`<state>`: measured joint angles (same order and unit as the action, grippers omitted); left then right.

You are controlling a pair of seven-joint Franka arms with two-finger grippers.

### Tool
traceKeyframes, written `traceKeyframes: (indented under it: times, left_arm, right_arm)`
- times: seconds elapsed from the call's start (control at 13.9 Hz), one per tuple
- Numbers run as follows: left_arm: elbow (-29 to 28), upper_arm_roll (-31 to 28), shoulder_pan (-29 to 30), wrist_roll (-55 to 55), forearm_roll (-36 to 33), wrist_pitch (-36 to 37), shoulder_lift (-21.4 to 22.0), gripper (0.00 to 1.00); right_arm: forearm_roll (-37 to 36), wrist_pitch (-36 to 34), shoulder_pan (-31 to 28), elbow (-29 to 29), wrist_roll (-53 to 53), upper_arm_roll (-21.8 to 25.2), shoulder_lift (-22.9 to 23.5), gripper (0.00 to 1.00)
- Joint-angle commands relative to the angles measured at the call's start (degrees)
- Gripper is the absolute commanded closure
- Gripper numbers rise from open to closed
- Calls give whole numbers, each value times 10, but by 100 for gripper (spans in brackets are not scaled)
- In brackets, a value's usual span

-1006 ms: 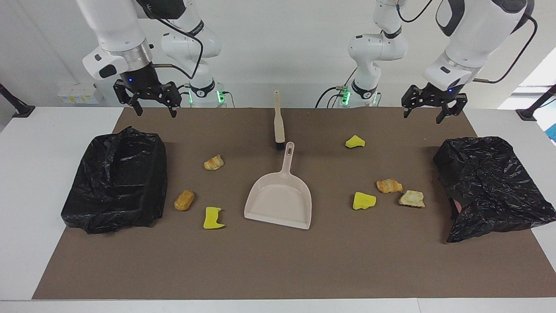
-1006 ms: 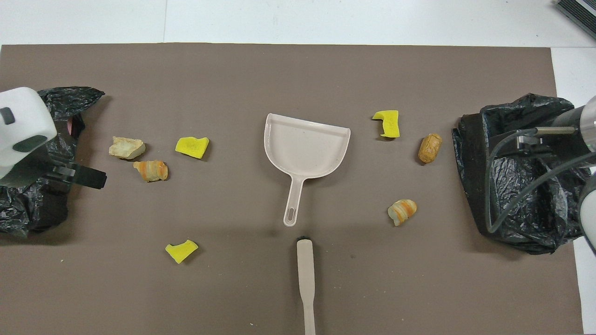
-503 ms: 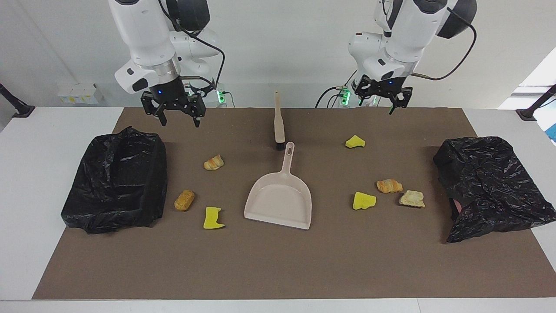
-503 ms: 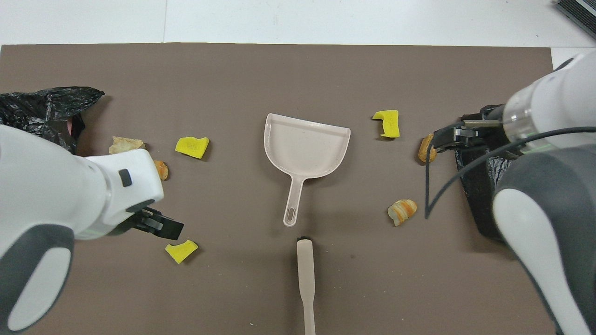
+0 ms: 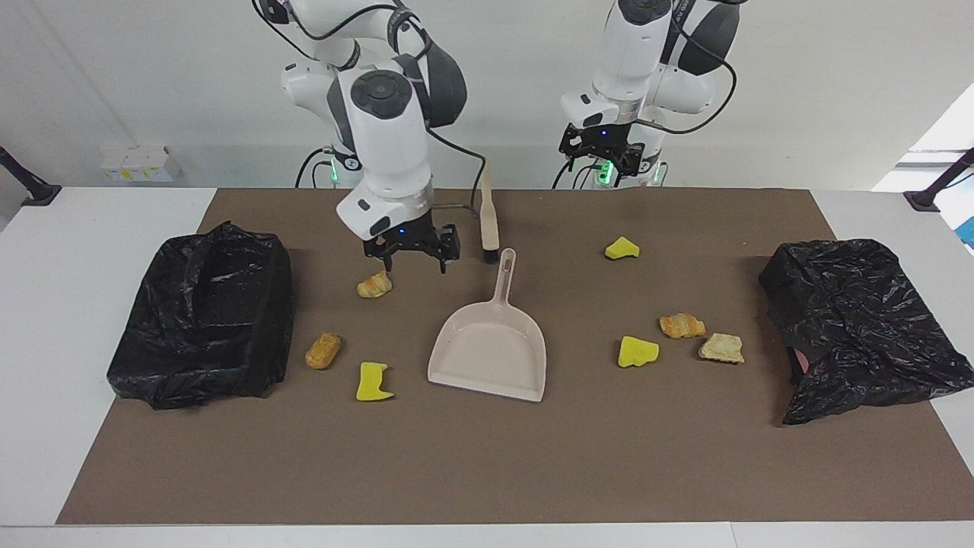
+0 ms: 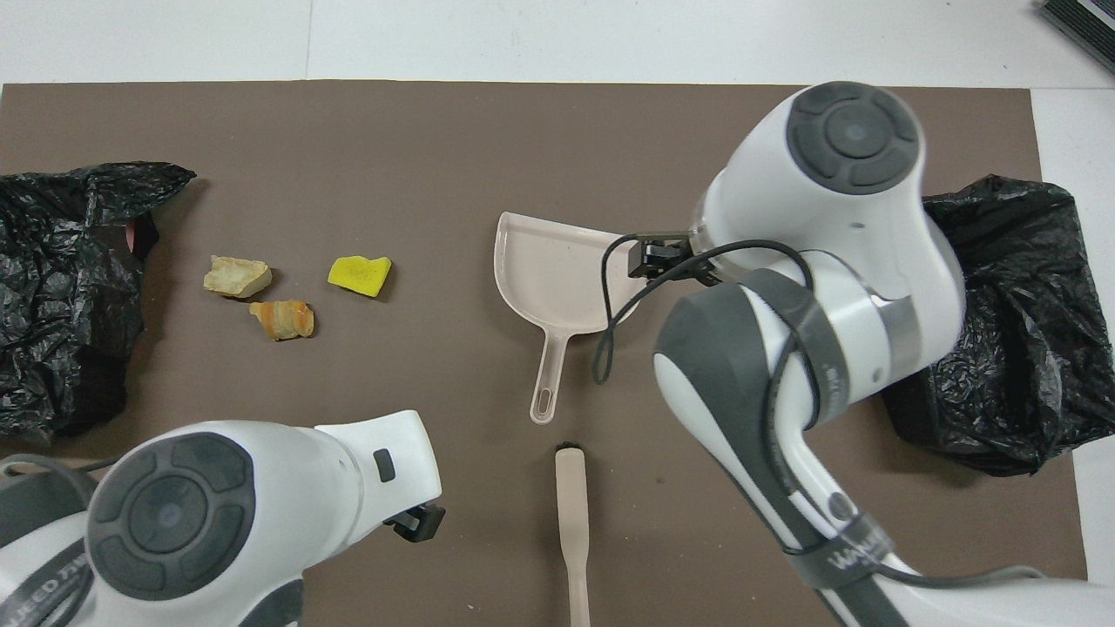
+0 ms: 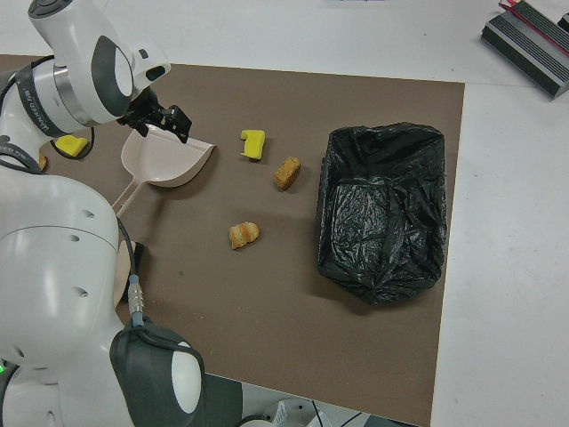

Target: Sweep and dump trash in bin

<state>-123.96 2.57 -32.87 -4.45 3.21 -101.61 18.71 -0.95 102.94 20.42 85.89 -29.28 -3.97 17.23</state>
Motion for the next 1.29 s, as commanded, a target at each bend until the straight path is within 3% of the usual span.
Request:
traceKeyframes:
  times: [0.0,0.14,0.43,0.79,1.01,1.15,1.22]
  left_arm:
    - [-70,-10,-35,-12,6,-52,31,0]
    - [-108,-10,-66,-36,6,-100,31,0]
    - [-163,-10,-122,-70,6,-159,32,0]
    - [-238,-10,-207,-158,6,-269,25,0]
    - [-240,-10,-261,-246,6,-297,12,0]
    - [-236,-10,-297,-323,6,-334,-21,0]
    - [-233,-10,-299,-326,6,-356,-37,0]
  right_arm:
    - [2,-1,40,-76,-61,2,68,0]
    - [2,-1,71,-119,-111,2,113,0]
    - [1,19,118,-114,-179,2,153,0]
    - [15,43,129,-46,-184,2,138,0]
    - [30,59,131,-6,-191,3,131,0]
    - [29,64,131,12,-198,3,127,1]
    - [29,63,131,12,-199,3,126,6]
